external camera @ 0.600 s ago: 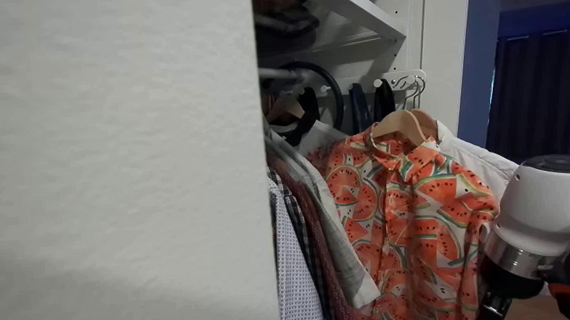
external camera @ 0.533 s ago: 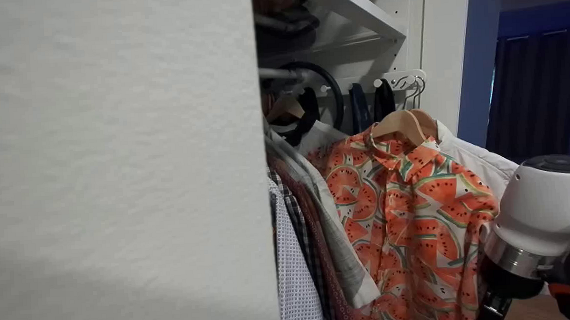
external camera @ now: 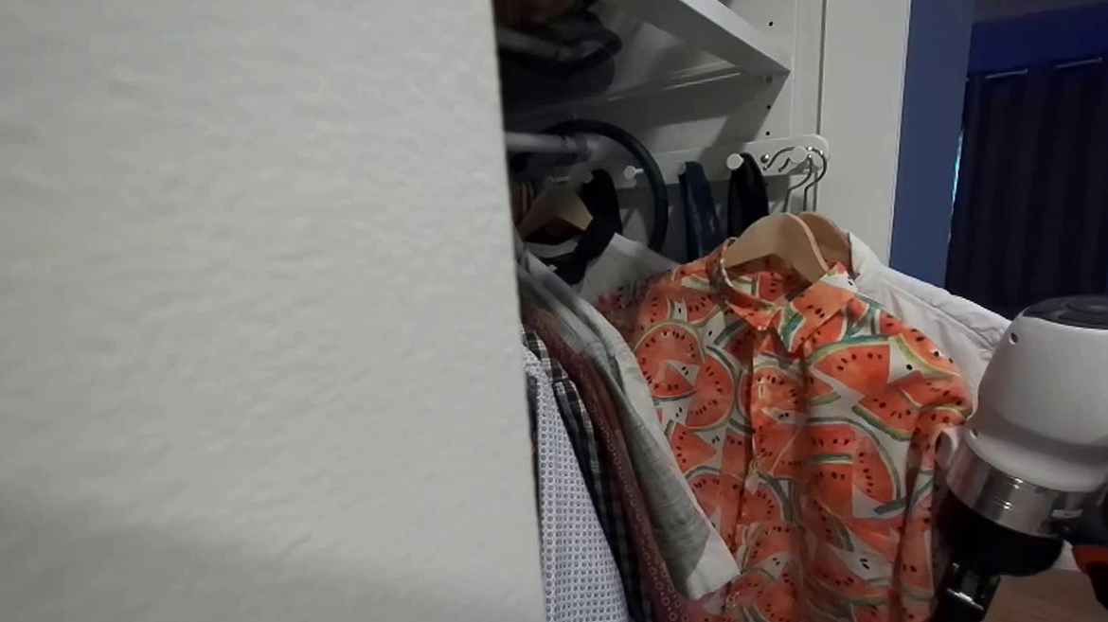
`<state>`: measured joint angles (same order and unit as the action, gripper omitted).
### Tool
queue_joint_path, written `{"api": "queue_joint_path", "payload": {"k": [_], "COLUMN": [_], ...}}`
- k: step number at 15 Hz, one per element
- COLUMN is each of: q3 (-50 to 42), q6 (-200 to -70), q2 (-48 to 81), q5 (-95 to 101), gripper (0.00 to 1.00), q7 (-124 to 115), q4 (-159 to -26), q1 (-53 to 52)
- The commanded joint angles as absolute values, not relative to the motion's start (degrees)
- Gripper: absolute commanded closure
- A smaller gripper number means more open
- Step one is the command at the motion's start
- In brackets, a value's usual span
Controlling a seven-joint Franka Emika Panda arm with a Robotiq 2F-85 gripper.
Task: Move the two shirts on the hangers to the rod
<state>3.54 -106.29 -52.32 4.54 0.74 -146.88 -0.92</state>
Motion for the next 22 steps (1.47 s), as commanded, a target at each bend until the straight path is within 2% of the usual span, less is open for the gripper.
{"api": "queue_joint_path", "payload": {"k": [1,8,12,22], "q3": [-0.3,-7.1,-7.2,-7.4], "q6": [-102.5,-91.1,-84.0,-80.3], "q2": [-57.1,-62.4,-62.9,-63.8], "q5": [7.2,10.2,14.1,29.8], "gripper": [0.0,0.0,0.0,0.0], "q7": [6.7,16.5,20.0,23.9], "q4": [-145.8,-141.6,-141.3,-143.2], "q1": [-1.2,-1.4,-1.8,-3.8]}}
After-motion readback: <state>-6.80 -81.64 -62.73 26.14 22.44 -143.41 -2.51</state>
